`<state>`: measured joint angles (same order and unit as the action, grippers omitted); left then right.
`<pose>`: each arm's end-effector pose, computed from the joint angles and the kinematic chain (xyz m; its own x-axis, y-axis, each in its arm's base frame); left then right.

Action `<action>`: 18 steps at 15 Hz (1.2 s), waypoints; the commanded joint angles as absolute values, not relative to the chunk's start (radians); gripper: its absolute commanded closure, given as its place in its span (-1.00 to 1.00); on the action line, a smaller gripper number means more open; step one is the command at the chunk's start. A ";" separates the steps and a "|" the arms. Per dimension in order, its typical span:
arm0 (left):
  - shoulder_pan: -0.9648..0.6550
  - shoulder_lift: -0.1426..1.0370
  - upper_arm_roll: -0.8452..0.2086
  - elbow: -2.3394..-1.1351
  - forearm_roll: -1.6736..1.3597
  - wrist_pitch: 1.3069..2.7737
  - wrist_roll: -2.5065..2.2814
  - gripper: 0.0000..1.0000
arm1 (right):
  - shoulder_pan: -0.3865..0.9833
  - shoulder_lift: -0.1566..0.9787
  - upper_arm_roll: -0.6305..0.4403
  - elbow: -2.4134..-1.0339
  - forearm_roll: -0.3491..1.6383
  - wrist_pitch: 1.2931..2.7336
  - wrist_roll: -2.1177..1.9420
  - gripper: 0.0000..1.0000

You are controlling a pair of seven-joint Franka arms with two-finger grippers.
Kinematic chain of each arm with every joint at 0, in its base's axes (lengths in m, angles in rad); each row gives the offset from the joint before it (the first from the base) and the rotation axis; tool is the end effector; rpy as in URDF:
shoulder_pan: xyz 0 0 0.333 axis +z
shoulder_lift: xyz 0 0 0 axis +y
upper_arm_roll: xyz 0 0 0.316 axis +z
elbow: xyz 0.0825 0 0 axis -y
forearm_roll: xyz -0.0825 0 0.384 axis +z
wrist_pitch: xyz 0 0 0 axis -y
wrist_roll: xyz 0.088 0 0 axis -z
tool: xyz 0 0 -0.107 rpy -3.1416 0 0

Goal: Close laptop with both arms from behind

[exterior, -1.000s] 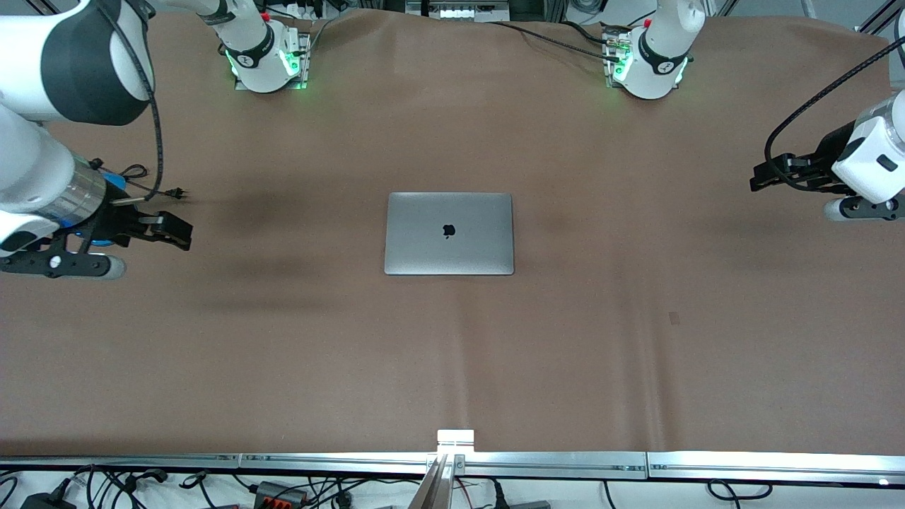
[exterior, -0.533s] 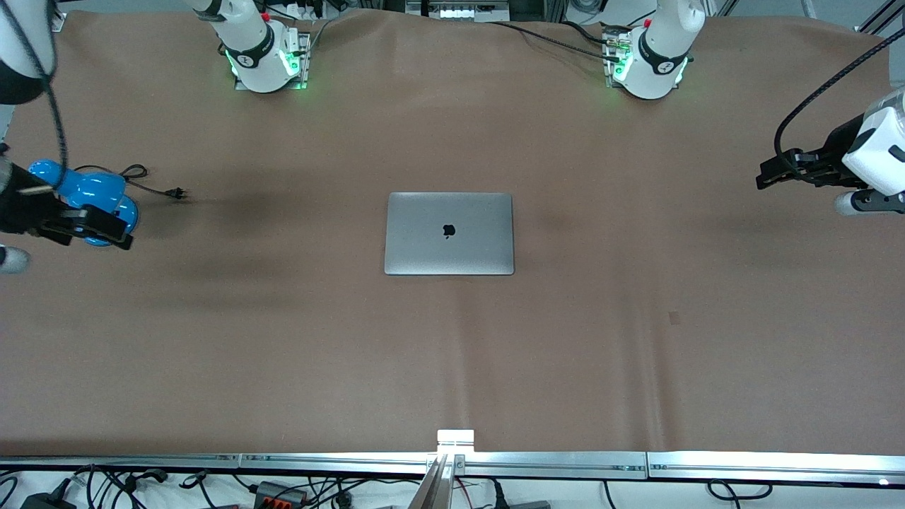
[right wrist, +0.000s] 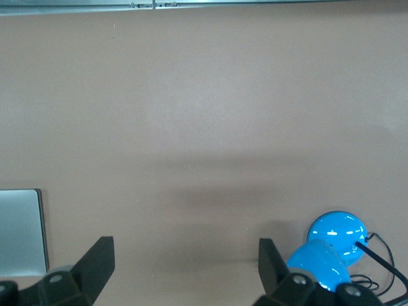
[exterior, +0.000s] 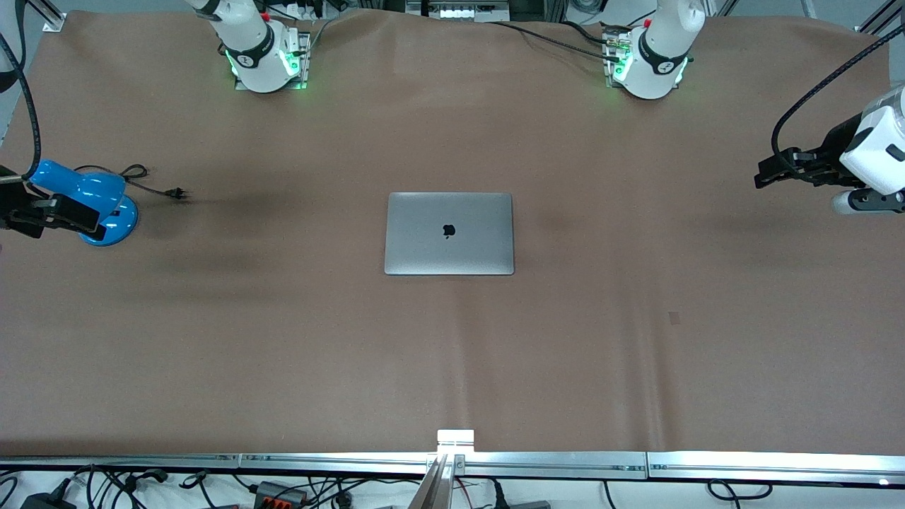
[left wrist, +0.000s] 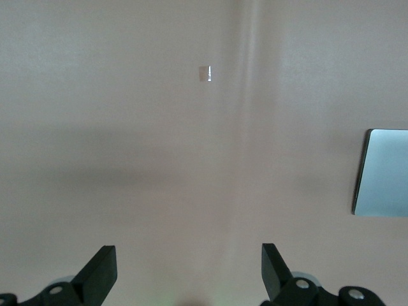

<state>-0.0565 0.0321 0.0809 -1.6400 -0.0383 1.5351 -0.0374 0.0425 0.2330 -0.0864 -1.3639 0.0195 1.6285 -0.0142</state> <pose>0.5555 0.0087 0.5715 0.9886 0.0605 -0.1377 0.0652 -0.9974 0.0304 0.6301 -0.0191 0.5902 0.9991 -0.0278 0.0324 -0.0279 -0.9996 0.0009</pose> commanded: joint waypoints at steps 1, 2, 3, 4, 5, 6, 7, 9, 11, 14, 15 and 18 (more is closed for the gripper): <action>-0.055 0.040 0.075 -1.612 -0.011 1.505 -0.048 -1.00 | 0.031 0.100 -0.069 -1.556 -0.005 1.702 -0.037 -1.00; -0.055 0.040 0.075 -1.612 -0.012 1.505 -0.046 -1.00 | 0.032 0.063 -0.069 -1.619 -0.008 1.744 -0.041 -1.00; -0.055 0.040 0.077 -1.612 -0.012 1.503 -0.046 -1.00 | 0.032 0.025 -0.069 -1.673 -0.020 1.768 -0.044 -1.00; -0.054 0.040 0.075 -1.612 -0.012 1.503 -0.045 -1.00 | 0.032 0.000 -0.069 -1.704 -0.024 1.761 -0.043 -1.00; -0.055 0.040 0.075 -1.612 -0.012 1.503 -0.048 -1.00 | 0.031 -0.024 -0.069 -1.733 -0.025 1.758 -0.043 -1.00; -0.055 0.040 0.077 -1.612 -0.012 1.499 -0.046 -1.00 | 0.031 -0.041 -0.069 -1.749 -0.025 1.749 -0.044 -1.00; -0.054 0.040 0.075 -1.612 -0.012 1.497 -0.045 -1.00 | 0.029 -0.051 -0.069 -1.749 -0.023 1.715 -0.043 -1.00; -0.054 0.040 0.075 -1.612 -0.012 1.497 -0.044 -1.00 | 0.031 -0.052 -0.069 -1.741 -0.018 1.692 -0.041 -1.00; -0.055 0.040 0.075 -1.612 -0.012 1.497 -0.043 -1.00 | 0.031 -0.052 -0.069 -1.741 -0.020 1.690 -0.041 -1.00; -0.054 0.040 0.077 -1.612 -0.012 1.497 -0.043 -1.00 | 0.031 -0.061 -0.069 -1.740 -0.020 1.677 -0.043 -1.00; -0.054 0.040 0.075 -1.612 -0.012 1.497 -0.041 -1.00 | 0.031 -0.061 -0.069 -1.738 -0.021 1.661 -0.044 -1.00; -0.054 0.040 0.077 -1.612 -0.012 1.497 -0.041 -1.00 | 0.032 -0.060 -0.066 -1.726 -0.021 1.660 -0.043 -1.00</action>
